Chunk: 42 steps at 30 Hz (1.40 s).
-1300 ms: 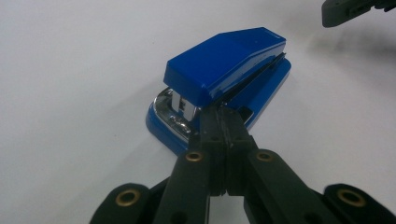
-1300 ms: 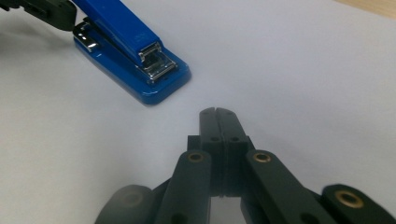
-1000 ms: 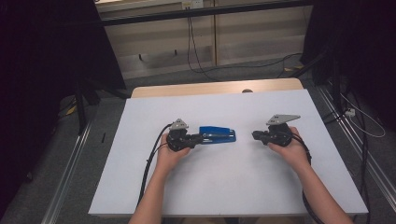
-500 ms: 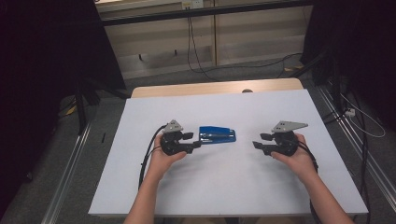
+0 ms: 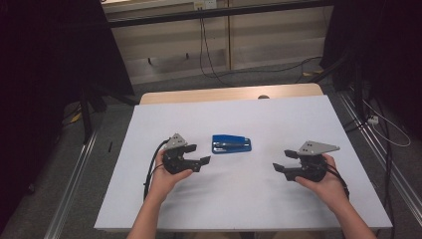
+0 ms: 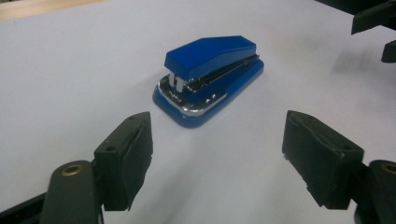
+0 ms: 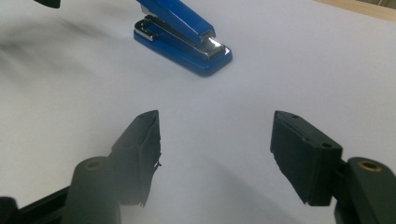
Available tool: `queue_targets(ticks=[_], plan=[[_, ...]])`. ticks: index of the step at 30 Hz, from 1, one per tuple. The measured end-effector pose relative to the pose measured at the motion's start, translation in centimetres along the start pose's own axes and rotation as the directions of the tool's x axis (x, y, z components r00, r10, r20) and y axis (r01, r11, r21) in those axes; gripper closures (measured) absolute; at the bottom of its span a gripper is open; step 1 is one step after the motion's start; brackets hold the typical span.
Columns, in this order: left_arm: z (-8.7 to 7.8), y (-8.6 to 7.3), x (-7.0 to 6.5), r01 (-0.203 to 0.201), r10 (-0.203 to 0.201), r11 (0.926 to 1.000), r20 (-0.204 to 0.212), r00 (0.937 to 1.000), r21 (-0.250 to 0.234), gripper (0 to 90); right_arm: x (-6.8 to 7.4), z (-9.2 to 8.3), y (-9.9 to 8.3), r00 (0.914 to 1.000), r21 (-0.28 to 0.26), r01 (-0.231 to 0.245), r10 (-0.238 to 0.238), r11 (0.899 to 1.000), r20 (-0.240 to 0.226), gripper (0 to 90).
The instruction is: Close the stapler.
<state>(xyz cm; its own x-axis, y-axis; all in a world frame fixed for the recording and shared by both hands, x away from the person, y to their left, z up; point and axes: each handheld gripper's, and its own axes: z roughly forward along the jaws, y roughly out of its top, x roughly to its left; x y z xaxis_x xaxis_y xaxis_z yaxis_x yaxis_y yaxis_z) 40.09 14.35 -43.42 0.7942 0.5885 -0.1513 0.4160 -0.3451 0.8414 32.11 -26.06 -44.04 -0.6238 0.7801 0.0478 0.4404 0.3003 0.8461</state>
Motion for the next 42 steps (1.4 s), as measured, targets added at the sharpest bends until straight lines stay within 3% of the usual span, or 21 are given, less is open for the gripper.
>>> queue_targets(ticks=[7,16,23,42], plan=[[-1.1,-0.3,-0.1,0.024,-0.025,0.9994,-0.017,0.9996,-0.025,19.9,0.1,-1.1,-1.0,0.9999,0.001,-0.012,0.012,1.000,0.011,30.8],[-2.2,-1.0,-0.3,0.015,-0.015,0.9999,-0.034,0.9993,-0.006,16.5,0.4,-2.1,-2.0,0.9998,0.014,-0.003,0.003,1.000,0.018,27.7],[-3.4,-1.5,-0.2,0.027,-0.028,0.9991,-0.040,0.9988,-0.033,14.5,0.5,-2.8,-2.4,0.9997,0.007,-0.009,0.009,1.000,0.023,25.8],[-7.2,-4.1,0.5,0.007,-0.010,0.9993,-0.078,0.9969,-0.038,11.3,0.6,-4.0,-3.0,0.9992,-0.014,-0.018,0.018,1.000,0.036,23.4]])
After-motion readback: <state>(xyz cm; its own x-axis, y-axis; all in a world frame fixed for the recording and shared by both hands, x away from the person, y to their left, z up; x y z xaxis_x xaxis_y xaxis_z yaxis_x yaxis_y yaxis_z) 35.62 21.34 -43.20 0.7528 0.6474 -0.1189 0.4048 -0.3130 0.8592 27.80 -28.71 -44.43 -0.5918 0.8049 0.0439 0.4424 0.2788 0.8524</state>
